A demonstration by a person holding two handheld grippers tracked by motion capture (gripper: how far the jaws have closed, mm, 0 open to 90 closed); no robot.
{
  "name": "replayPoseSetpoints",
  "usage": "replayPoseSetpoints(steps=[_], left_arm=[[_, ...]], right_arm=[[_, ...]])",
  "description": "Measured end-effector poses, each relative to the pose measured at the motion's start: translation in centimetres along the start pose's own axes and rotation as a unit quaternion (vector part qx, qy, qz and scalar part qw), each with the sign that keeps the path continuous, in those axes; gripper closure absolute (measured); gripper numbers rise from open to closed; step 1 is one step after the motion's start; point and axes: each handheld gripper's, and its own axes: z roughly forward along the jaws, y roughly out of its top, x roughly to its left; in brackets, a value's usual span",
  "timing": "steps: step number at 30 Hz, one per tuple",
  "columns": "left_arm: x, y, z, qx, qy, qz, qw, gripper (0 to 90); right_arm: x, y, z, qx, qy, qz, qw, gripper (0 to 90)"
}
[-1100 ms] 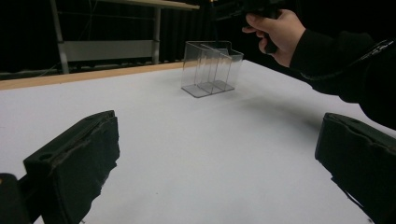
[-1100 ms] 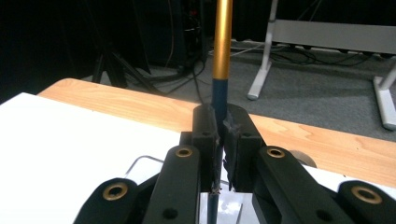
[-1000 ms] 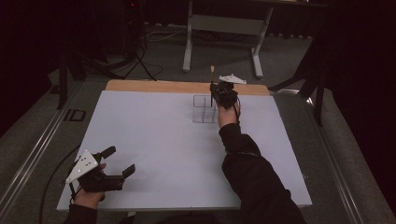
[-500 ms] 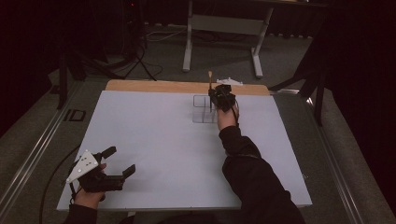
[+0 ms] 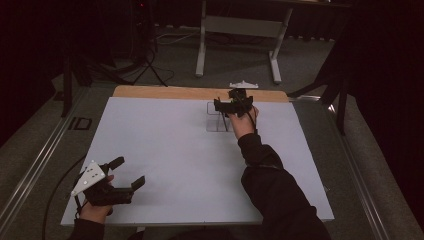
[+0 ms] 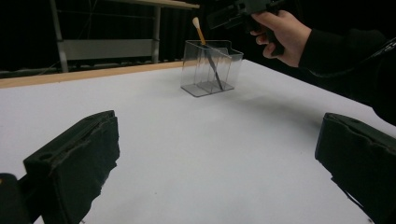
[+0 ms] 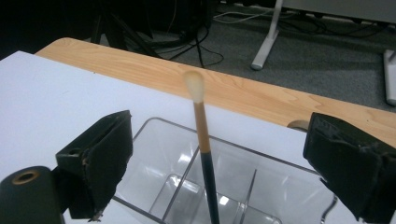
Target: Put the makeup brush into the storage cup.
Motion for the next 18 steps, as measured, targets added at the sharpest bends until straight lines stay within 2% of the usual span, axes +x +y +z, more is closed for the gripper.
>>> replayPoseSetpoints(steps=[4, 18], left_arm=[[0.0, 0.0, 0.0, 0.0, 0.0, -0.002, 1.0, 0.1], [-0.1, 0.0, 0.1, 0.001, -0.002, 0.001, 1.0, 0.1]], right_arm=[[-0.3, 0.2, -0.3, 0.013, -0.001, 0.0, 0.9999, 8.4], [-0.6, 0.9, -2.2, 0.008, -0.003, -0.01, 0.9999, 8.5]])
